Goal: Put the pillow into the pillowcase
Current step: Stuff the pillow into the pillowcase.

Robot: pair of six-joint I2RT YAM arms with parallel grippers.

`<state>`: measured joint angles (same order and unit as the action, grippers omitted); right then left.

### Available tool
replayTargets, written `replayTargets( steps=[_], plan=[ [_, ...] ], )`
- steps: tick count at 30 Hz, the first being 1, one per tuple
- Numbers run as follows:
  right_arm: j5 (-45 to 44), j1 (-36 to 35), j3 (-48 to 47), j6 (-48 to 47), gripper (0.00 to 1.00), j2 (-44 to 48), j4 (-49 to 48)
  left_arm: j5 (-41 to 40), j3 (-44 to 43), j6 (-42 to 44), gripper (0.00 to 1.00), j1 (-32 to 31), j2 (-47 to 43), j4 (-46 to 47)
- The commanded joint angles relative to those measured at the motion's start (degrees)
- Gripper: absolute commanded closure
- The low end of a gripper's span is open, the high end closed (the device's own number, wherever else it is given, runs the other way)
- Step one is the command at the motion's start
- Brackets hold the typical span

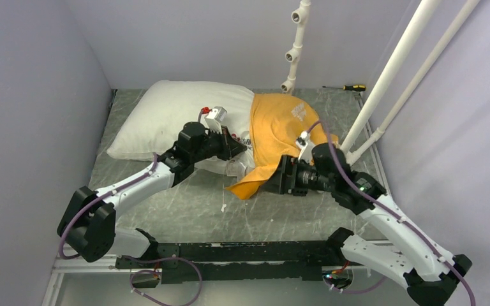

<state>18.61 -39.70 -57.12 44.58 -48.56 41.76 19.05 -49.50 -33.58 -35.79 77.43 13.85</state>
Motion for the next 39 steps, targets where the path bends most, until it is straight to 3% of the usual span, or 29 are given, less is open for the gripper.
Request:
replayTargets(
  steps=[1, 10, 17, 21, 23, 26, 31, 35, 39],
  plan=[
    [1.38, -0.26, 10.98, 11.33, 0.25, 0.79, -10.60, 0.59, -1.86, 1.01, 1.00, 0.55, -0.77, 2.84],
    [-5.83, -0.29, 17.78, 18.54, 0.36, -2.63, -33.77, -0.06, -0.88, 2.13, 1.00, 0.55, -3.68, -0.14],
    [-10.81, -0.16, 17.04, 22.89, 0.43, -9.54, -38.58, -0.70, -0.14, 1.80, 1.00, 0.55, -5.18, -1.12],
    [-12.57, -0.17, 19.90, 24.29, 0.75, -11.34, -40.39, -0.39, -0.05, 1.69, 1.00, 0.55, -5.36, -1.01],
    [-12.57, -0.18, 20.55, 24.20, 0.98, -11.16, -41.36, -0.06, -0.15, 1.67, 1.00, 0.55, -5.36, -0.95],
    [-9.02, -0.64, 17.72, 21.70, 1.00, -11.83, -41.41, 0.42, -0.54, 1.93, 1.00, 0.55, -5.21, -0.96],
    [5.03, -2.93, 9.08, 18.25, 1.00, -19.12, -51.98, 3.20, -2.01, 2.84, 1.00, 0.40, -3.77, 0.81],
    [16.93, -4.07, 5.73, 25.24, 1.00, -26.01, -72.52, 3.39, -2.80, 4.00, 1.00, -0.64, -3.72, 0.75],
    [20.33, -4.96, 5.33, 34.22, 1.00, -31.31, -89.94, 1.90, -2.63, 5.47, 1.00, -2.35, -4.72, 0.34]
  ],
)
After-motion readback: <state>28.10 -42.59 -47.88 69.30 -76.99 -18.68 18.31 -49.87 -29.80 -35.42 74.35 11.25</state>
